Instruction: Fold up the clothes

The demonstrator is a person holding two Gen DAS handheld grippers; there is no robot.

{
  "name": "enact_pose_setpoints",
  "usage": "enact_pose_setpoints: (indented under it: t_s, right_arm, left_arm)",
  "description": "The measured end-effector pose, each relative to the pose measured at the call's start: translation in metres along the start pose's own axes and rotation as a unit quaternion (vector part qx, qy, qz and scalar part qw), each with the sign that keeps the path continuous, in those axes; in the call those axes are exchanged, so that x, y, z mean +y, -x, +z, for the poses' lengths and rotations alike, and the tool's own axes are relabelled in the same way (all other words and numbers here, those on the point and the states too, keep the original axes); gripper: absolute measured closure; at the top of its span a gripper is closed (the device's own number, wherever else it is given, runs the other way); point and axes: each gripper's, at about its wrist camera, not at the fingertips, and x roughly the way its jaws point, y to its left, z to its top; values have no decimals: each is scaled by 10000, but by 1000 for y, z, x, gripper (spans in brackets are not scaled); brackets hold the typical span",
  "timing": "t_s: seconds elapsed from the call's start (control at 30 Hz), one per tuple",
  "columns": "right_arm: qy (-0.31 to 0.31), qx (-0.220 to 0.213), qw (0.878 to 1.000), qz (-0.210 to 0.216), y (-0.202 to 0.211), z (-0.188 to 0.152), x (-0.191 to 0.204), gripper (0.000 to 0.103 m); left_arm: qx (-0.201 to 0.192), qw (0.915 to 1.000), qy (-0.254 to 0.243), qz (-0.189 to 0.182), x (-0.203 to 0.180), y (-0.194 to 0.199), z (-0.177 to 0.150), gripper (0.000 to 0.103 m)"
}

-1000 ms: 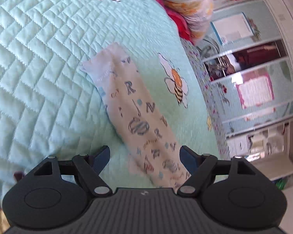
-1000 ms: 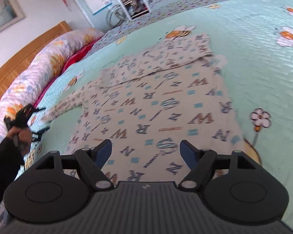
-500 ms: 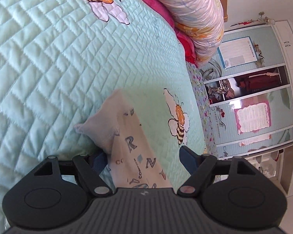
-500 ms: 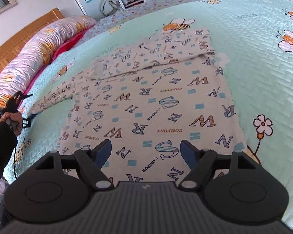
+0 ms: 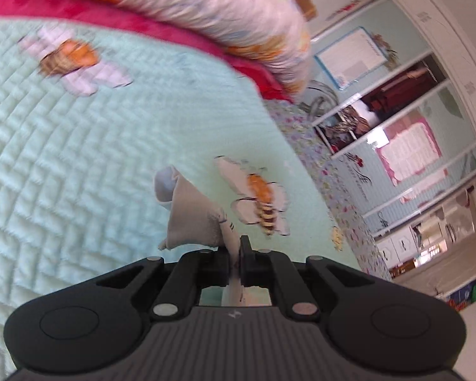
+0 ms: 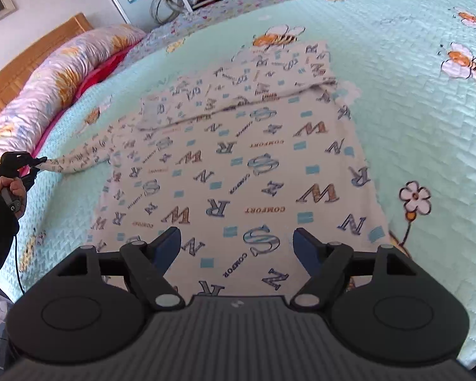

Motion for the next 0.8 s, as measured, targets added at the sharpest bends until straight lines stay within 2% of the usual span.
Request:
enact_pose_setpoints:
  t_s: [0.1,0.23,0.4,0.5,0.63,0.73,0.8]
  right_arm:
    - [-81,-174,9998,8,11,3,-8,25]
    - [-329,-346,9988,-62,22,3,-27,25]
    - [-641,-505,9966,-62,33,-2,-50,25]
    - [-828,-600,9947,-62,40,-5,-63,25]
    - [-1044,-717,9919,-45,48,-7,-81,25]
    - [-1227,-791,9893,-65,53,-8,-94,25]
    - [-1343,-827,9874,-88,56,-9,-103,25]
  left_arm:
    - [28,9988,-437,-209,-44,2,-4,99]
    - [116,9927,-1098,-491,-107,5,-23,99]
    - [295,9806,-1681,-965,-174,12,-64,99]
    - [430,9692,-2090,-1232,-212,15,-97,99]
    - [706,9461,-2784,-1496,-256,9,-153,99]
    - [1020,9192,-3412,-1681,-281,5,-206,99]
    - [1253,8976,-3828,-1791,-291,1,-242,99]
